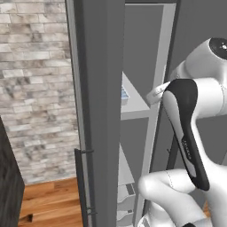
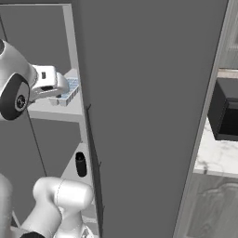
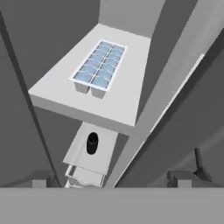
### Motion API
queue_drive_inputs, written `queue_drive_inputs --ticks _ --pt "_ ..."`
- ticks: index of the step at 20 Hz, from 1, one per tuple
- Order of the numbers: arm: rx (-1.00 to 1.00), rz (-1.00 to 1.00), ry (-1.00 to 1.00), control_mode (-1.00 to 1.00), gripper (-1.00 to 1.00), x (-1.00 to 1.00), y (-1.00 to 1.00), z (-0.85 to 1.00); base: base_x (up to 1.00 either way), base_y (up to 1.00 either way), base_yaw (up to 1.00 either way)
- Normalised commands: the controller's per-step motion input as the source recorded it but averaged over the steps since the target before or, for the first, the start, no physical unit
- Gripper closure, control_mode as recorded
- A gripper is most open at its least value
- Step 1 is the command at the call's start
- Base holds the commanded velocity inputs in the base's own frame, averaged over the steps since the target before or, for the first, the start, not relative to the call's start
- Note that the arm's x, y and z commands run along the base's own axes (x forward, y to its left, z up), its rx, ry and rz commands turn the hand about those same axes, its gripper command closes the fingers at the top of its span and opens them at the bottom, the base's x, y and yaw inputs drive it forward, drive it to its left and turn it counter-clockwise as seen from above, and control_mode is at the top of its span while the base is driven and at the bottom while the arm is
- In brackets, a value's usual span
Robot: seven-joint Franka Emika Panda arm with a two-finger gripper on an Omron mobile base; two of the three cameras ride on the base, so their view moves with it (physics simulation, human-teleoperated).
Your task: Open the freezer door, pick up the ice cube tray from the freezer, and place it on the dining counter.
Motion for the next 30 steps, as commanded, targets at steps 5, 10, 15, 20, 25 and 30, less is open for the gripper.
queue_drive_inputs --ticks 5,10,15,20,25,30 --pt "-0.13 0.31 0.0 -1.0 -1.0 0.4 0.06 0.0 0.0 0.0 0.0" --pt "-0.25 0.21 -0.06 -1.0 -1.0 0.16 0.17 -0.02 0.0 0.0 0.0" --pt "-0.25 0.15 -0.12 -1.0 -1.0 0.09 0.18 -0.01 0.0 0.0 0.0" --pt "-0.27 0.13 -0.05 -1.0 -1.0 0.13 0.32 -0.08 0.0 0.0 0.0" --pt "-0.27 0.09 -0.01 -1.0 -1.0 0.1 0.28 -0.08 0.0 0.0 0.0" --pt "-0.19 0.09 0.02 -1.0 -1.0 0.2 0.0 -0.01 0.0 0.0 0.0"
